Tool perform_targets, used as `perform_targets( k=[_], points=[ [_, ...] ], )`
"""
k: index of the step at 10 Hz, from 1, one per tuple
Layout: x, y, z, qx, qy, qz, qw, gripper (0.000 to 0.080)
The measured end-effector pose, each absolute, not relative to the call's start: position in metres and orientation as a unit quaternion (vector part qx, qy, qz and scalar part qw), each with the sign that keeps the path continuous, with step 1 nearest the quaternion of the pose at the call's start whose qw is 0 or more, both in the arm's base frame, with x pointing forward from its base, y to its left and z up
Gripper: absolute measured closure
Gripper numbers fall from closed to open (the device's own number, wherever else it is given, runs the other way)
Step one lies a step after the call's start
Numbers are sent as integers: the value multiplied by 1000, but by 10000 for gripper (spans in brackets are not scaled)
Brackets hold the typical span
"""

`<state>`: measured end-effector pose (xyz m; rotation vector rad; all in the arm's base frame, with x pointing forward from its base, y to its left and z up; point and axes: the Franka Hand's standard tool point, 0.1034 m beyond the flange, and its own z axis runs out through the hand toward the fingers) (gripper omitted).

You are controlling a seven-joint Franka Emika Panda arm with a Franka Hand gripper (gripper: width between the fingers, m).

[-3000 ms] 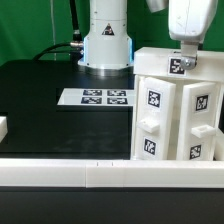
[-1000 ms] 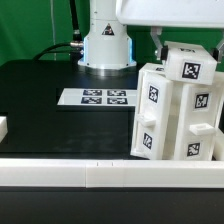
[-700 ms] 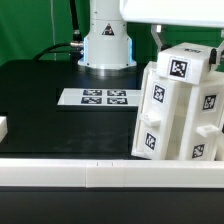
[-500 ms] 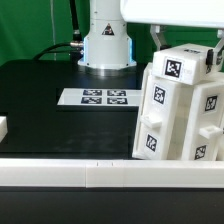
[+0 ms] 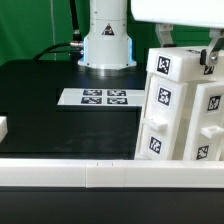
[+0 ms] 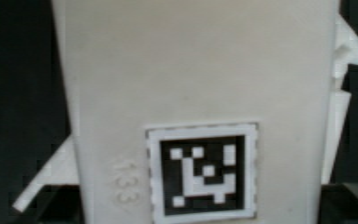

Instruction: Assemble cabinet

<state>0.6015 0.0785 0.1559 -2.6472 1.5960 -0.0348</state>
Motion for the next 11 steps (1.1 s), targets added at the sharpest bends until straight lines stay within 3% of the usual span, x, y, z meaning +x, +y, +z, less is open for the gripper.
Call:
perform_targets(
  k=[5, 9, 10, 11],
  points=[
    [607, 80, 158, -660, 749, 4, 52, 236],
    [607, 78, 158, -612, 789, 12, 58, 235],
    [607, 80, 157, -617, 784, 13, 58, 77],
    [607, 81, 156, -619, 783, 14, 59, 16]
  ],
)
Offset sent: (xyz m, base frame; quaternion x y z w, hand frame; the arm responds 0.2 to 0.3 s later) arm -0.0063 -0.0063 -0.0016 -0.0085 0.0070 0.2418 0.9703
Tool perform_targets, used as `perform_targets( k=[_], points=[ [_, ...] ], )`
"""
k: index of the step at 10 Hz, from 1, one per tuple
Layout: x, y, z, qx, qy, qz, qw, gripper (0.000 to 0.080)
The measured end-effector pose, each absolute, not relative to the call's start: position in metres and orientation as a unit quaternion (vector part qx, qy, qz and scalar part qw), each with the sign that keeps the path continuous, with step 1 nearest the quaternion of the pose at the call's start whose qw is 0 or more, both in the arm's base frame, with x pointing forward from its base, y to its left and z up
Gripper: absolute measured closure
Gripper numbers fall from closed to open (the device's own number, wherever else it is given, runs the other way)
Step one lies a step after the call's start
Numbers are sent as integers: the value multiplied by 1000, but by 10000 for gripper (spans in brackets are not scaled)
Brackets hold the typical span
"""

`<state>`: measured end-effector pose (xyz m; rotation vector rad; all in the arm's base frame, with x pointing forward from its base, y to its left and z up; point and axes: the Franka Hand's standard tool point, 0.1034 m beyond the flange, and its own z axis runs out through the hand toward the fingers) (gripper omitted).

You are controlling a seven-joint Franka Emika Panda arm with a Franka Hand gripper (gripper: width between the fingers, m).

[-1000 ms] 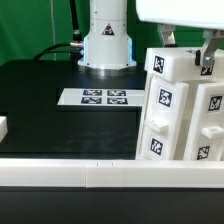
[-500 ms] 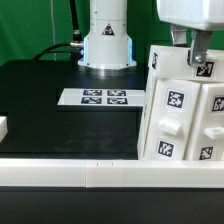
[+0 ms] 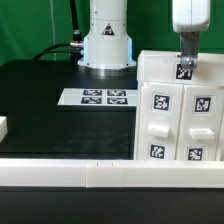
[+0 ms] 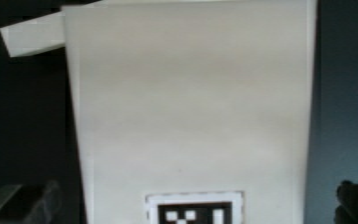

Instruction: Assemble cabinet

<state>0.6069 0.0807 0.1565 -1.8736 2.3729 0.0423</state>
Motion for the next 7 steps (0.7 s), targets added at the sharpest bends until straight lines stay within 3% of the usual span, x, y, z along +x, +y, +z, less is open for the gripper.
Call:
perform_targets(
  k=[7],
  points=[
    [606, 85, 155, -631, 773, 17, 61, 2]
  ],
)
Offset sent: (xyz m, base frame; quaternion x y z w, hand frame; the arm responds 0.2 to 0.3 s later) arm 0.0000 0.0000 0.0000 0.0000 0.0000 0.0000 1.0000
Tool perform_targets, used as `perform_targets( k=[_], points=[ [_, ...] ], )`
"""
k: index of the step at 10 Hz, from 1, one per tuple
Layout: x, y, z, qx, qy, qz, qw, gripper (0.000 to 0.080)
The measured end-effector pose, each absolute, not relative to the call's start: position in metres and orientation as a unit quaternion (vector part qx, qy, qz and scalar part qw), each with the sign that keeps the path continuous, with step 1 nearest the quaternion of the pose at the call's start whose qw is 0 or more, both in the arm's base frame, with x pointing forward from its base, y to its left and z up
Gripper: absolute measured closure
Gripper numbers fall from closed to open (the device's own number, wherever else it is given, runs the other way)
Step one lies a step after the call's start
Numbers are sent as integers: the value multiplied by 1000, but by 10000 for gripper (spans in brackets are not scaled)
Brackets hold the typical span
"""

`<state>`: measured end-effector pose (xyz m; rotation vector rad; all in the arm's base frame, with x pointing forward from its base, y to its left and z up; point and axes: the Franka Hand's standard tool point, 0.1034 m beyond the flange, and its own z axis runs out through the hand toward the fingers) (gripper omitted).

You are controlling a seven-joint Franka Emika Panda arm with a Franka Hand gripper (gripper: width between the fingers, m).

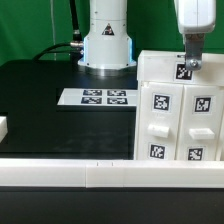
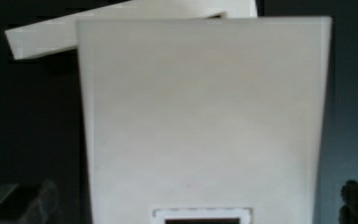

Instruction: Assemble cabinet

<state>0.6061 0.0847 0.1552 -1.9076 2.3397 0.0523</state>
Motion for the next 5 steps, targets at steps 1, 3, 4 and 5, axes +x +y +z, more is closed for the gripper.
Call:
perform_targets(
  k=[1, 3, 4, 5],
  points=[
    [606, 85, 155, -632, 772, 17, 61, 2],
    [606, 86, 155, -635, 770, 17, 61, 2],
    [606, 86, 155, -637, 768, 17, 61, 2],
    [606, 87, 155, -639, 767, 17, 61, 2]
  ],
)
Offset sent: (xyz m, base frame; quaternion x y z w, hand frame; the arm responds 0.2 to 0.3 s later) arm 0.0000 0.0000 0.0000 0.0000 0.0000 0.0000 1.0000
